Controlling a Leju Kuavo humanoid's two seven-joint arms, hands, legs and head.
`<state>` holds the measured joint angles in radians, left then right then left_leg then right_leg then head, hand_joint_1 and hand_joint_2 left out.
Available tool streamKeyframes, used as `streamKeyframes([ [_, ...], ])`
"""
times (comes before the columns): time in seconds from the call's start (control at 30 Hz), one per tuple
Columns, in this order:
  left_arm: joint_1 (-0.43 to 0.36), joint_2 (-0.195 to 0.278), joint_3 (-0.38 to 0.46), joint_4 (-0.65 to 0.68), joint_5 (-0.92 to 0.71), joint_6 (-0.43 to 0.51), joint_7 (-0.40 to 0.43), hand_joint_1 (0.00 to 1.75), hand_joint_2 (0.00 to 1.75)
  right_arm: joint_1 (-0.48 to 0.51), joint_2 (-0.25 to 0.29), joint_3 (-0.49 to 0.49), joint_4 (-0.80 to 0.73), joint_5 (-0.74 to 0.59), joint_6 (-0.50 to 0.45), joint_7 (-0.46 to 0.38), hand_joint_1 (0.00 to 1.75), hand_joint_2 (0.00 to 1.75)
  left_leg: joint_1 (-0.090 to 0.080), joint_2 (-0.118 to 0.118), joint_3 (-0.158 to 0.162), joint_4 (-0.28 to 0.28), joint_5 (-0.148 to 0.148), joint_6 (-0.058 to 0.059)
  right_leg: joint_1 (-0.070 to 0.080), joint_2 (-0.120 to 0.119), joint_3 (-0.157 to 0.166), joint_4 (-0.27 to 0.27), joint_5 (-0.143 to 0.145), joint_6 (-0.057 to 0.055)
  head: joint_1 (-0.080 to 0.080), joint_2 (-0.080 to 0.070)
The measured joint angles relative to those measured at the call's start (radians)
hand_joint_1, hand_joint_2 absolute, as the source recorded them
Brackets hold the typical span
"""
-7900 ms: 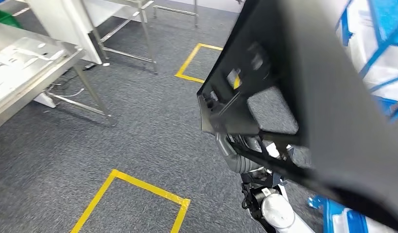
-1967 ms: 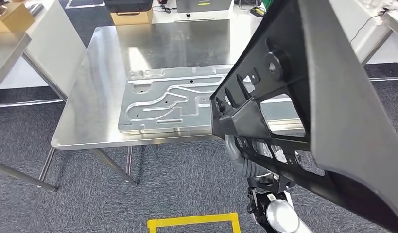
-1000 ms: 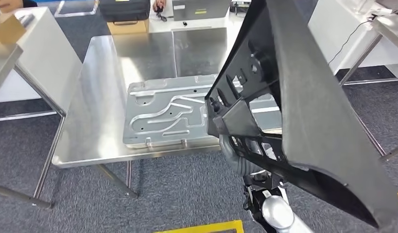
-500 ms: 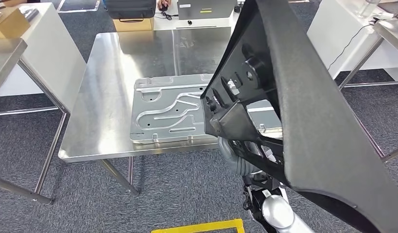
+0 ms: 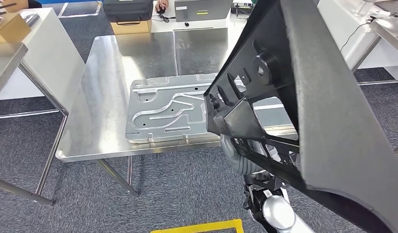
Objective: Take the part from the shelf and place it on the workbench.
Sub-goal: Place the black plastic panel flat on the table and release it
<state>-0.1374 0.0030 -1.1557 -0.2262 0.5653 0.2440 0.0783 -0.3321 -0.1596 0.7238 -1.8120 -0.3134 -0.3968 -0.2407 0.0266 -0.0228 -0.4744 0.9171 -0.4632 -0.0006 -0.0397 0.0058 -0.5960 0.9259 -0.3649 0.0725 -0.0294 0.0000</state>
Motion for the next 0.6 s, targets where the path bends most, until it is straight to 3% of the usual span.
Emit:
streamKeyframes([
  [0.5, -0.008, 0.004, -0.001, 0.000, 0.018, -0.059, 0.044, 0.00, 1.75, -0.007, 0.006, -0.003, 0.000, 0.008, 0.002, 0.002, 1.75, 1.75, -0.001, 0.000, -0.001, 0.001, 0.000, 0.000, -0.001, 0.000, 0.001, 0.000, 0.002, 0.000, 0.000, 0.000],
  [0.6, -0.008, 0.008, -0.001, 0.000, 0.018, -0.064, 0.044, 0.00, 1.75, -0.011, 0.014, -0.003, 0.000, 0.008, 0.003, 0.001, 1.75, 1.75, -0.001, 0.002, 0.006, -0.012, 0.009, 0.018, -0.008, -0.002, 0.006, -0.013, 0.009, 0.008, 0.000, 0.000],
])
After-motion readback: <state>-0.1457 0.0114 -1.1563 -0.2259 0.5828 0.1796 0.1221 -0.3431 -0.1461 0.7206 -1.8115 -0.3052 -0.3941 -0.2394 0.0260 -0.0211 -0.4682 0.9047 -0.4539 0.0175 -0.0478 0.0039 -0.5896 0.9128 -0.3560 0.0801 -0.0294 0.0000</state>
